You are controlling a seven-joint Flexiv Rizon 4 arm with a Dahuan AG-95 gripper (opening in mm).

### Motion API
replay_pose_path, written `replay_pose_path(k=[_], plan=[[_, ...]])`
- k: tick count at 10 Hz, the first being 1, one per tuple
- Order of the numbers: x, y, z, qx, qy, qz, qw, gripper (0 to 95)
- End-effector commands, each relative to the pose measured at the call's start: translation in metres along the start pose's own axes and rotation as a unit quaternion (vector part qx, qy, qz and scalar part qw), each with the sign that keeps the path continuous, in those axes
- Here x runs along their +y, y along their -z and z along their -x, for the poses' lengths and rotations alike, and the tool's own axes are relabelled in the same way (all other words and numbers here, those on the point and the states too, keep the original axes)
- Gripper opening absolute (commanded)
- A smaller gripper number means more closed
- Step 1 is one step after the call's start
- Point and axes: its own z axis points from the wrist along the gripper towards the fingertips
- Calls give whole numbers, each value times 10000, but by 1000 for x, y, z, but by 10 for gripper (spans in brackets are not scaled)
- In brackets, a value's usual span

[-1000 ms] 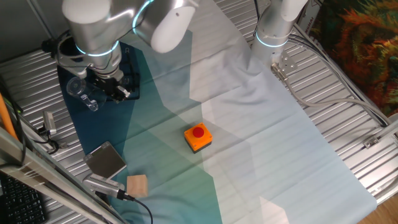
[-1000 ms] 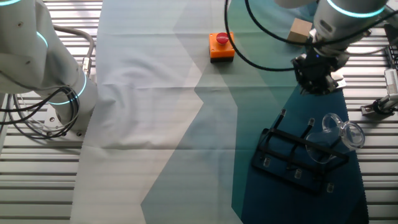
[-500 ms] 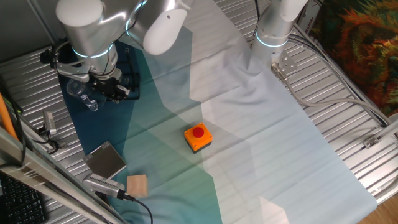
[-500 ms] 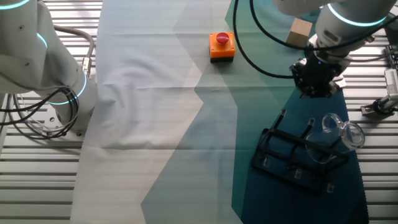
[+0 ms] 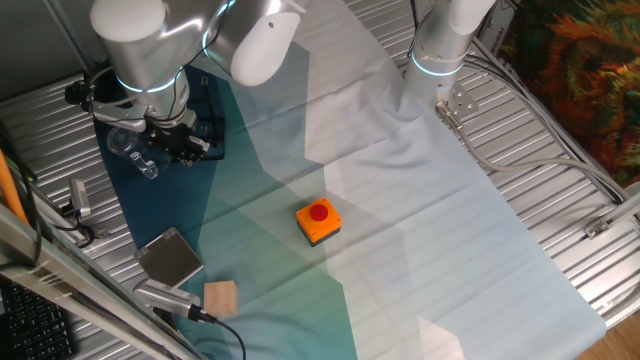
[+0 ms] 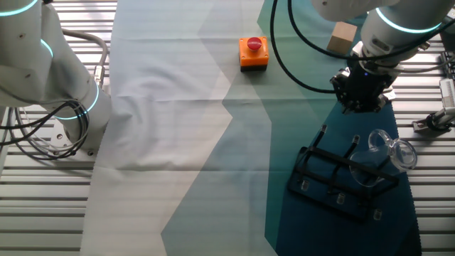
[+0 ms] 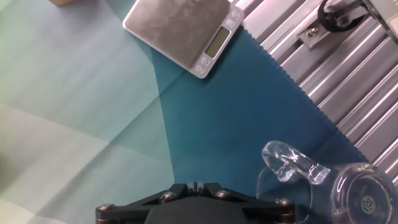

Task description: Take the cup off the cup rack

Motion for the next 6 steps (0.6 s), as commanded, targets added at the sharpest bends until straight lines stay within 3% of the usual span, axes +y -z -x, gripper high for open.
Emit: replay_pose_path(k=[1,6], plan=[[0,0,0,-28,-42,-20,10000,0],[0,0,0,20,-54,-52,10000,0]])
